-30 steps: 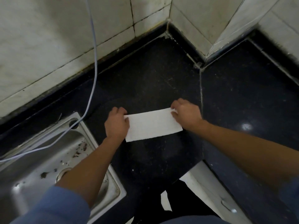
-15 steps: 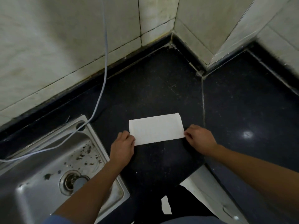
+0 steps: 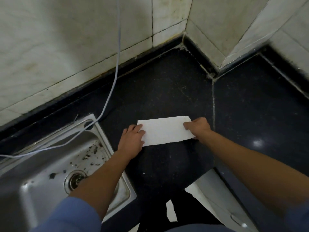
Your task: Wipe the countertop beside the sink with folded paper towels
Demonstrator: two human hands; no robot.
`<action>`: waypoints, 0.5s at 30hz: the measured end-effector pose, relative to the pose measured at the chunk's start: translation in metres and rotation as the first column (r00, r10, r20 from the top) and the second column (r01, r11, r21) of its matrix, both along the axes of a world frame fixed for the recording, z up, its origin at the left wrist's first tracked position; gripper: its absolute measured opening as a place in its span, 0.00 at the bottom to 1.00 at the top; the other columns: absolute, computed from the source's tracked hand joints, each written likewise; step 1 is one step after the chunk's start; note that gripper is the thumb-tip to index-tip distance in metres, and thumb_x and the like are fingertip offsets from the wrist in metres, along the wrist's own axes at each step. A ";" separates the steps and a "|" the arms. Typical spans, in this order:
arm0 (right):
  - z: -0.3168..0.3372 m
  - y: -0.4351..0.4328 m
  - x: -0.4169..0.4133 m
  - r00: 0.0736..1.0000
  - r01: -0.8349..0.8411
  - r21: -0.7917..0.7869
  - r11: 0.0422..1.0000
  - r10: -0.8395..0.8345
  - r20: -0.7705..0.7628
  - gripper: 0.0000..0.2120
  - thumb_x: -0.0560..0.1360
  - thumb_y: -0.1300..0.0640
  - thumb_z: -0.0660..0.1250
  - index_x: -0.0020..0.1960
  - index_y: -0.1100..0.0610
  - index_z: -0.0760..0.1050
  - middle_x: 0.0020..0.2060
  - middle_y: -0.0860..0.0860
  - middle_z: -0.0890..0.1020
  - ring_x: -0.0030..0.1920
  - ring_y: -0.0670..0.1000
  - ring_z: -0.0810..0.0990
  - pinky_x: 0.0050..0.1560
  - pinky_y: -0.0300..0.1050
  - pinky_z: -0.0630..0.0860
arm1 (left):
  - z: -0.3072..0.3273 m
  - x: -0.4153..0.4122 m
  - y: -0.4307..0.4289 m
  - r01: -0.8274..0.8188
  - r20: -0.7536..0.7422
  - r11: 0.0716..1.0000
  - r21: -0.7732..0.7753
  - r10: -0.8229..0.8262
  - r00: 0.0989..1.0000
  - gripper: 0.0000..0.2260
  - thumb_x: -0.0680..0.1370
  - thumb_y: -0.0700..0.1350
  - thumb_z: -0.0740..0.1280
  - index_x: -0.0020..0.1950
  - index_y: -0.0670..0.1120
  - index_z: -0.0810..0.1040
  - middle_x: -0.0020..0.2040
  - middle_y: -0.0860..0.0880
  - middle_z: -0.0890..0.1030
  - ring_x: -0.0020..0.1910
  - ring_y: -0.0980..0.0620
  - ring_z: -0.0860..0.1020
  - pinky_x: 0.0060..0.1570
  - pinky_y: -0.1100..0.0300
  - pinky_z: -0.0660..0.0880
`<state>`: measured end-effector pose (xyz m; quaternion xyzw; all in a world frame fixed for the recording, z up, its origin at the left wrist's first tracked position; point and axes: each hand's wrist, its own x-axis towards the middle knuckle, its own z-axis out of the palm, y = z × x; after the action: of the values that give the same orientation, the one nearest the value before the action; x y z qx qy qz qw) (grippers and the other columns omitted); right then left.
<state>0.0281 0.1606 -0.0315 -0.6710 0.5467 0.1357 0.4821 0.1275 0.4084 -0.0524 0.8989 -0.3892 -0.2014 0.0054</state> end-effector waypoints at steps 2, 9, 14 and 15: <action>0.009 0.004 0.002 0.995 0.079 0.091 0.993 -0.083 0.048 0.10 0.69 0.60 0.72 0.49 0.62 0.77 0.46 0.57 0.81 0.43 0.55 0.81 0.38 0.49 0.80 | 0.004 -0.002 0.003 -0.053 -0.016 0.997 -0.050 0.052 0.999 0.21 0.77 0.46 0.65 0.70 0.49 0.70 0.75 0.49 0.62 0.72 0.48 0.60 0.69 0.52 0.61; 0.032 0.061 0.039 0.974 -0.143 0.081 0.986 0.126 0.190 0.08 0.67 0.63 0.74 0.41 0.57 0.75 0.43 0.54 0.81 0.42 0.53 0.82 0.32 0.45 0.79 | 0.017 -0.004 0.049 -0.249 -0.035 0.954 -0.168 0.247 0.968 0.17 0.74 0.42 0.69 0.63 0.45 0.76 0.69 0.45 0.71 0.65 0.44 0.69 0.62 0.51 0.69; 0.012 0.116 0.064 0.958 -0.270 0.074 0.960 0.260 0.122 0.07 0.68 0.64 0.73 0.37 0.56 0.76 0.37 0.54 0.80 0.40 0.55 0.83 0.42 0.54 0.83 | 0.021 -0.014 0.080 -0.339 -0.047 0.917 -0.211 0.337 0.940 0.16 0.72 0.39 0.70 0.60 0.43 0.79 0.64 0.44 0.74 0.62 0.43 0.73 0.60 0.51 0.71; 0.007 0.124 0.067 0.953 -0.290 0.056 0.955 0.283 0.108 0.07 0.67 0.63 0.73 0.36 0.56 0.76 0.36 0.54 0.81 0.40 0.57 0.84 0.44 0.56 0.82 | 0.020 -0.016 0.085 -0.353 -0.047 0.909 -0.222 0.351 0.935 0.16 0.72 0.38 0.70 0.59 0.43 0.79 0.63 0.44 0.75 0.61 0.42 0.74 0.60 0.52 0.71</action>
<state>0.0955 0.2841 -0.0249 -0.7315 0.4138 0.1903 0.5074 0.1117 0.4937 -0.0323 0.9470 -0.2413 -0.1542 0.1456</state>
